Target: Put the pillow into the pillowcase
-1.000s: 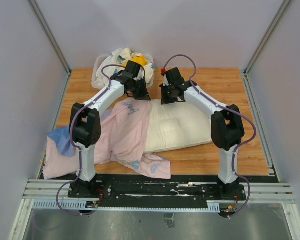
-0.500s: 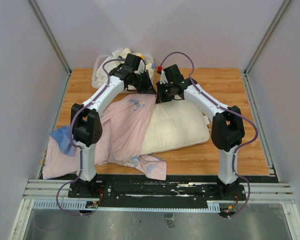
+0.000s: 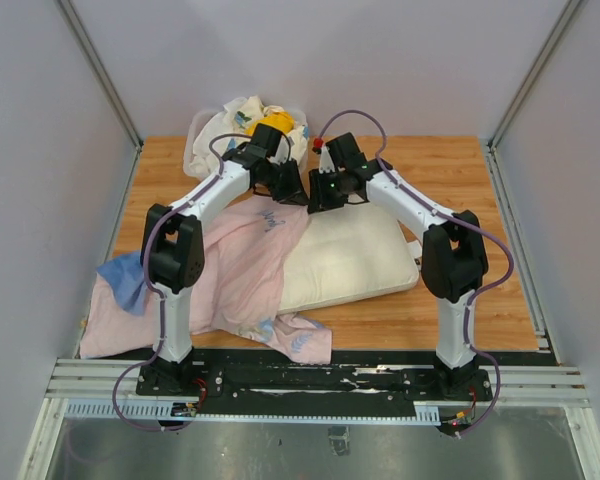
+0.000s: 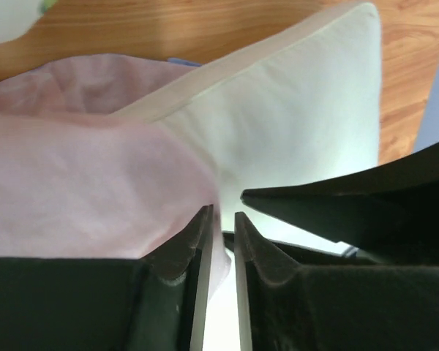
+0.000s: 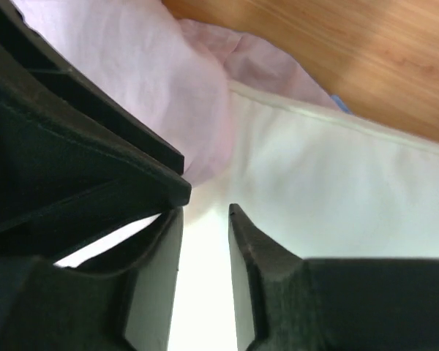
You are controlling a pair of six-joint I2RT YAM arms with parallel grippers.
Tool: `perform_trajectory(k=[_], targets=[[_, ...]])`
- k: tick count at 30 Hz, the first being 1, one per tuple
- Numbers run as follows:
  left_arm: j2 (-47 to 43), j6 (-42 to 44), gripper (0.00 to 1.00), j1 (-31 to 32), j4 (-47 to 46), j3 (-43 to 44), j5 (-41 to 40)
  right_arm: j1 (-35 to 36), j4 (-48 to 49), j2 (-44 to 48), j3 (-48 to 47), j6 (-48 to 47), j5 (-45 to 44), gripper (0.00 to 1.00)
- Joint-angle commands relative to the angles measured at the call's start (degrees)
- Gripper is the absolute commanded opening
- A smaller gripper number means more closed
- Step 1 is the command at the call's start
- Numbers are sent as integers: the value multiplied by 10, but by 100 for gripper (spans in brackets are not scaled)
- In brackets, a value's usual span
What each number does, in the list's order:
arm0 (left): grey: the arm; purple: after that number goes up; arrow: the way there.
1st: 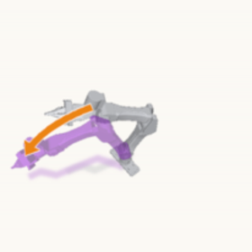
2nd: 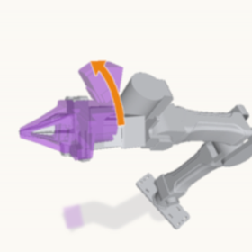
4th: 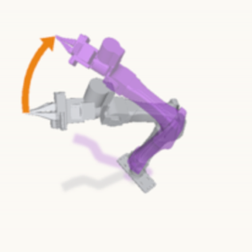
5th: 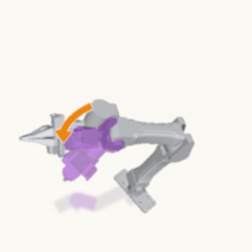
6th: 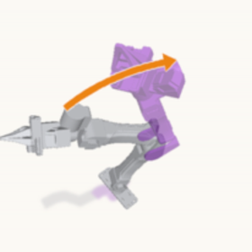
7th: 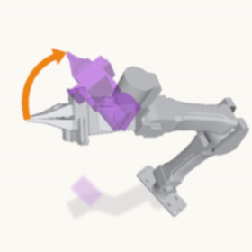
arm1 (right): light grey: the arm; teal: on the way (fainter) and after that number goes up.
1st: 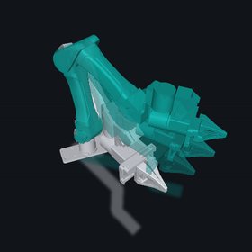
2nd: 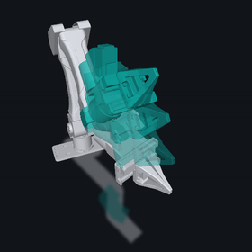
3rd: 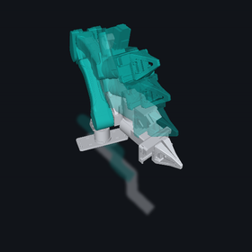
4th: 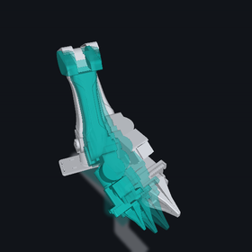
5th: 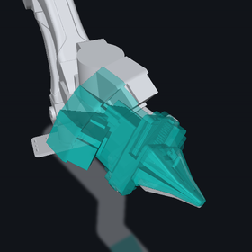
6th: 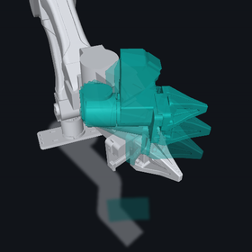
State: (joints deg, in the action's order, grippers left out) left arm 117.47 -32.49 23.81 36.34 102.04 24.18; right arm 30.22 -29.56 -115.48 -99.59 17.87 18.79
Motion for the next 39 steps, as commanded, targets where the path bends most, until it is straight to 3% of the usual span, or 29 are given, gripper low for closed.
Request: perform_trajectory(k=[1, 3, 10, 15, 19, 24, 30, 39], targets=[[-30, 28, 28, 10, 39, -5, -40, 3, 22, -5, 12, 3, -3, 43], [-44, 35, 36, 10, 58, -5, -80, 1, 22, 0, 15, 5, -10, 50], [-152, 54, 43, 14, 102, -43, -207, 1, 8, 62, 48, 6, -45, 54], [-258, 57, 44, 44, 112, -157, -284, 4, 8, 136, 116, 13, -65, 57], [-339, 34, 45, 94, 117, -244, -338, 13, 10, 196, 175, 21, -66, 58], [-407, -21, 47, 209, 133, -338, -418, 45, 4, 257, 239, 27, -74, 60], [-431, -96, 52, 298, 134, -413, -464, 94, 5, 324, 315, 50, -95, 60], [-354, -191, 55, 422, 183, -422, -537, 127, 9, 388, 401, 83, -116, 60]])
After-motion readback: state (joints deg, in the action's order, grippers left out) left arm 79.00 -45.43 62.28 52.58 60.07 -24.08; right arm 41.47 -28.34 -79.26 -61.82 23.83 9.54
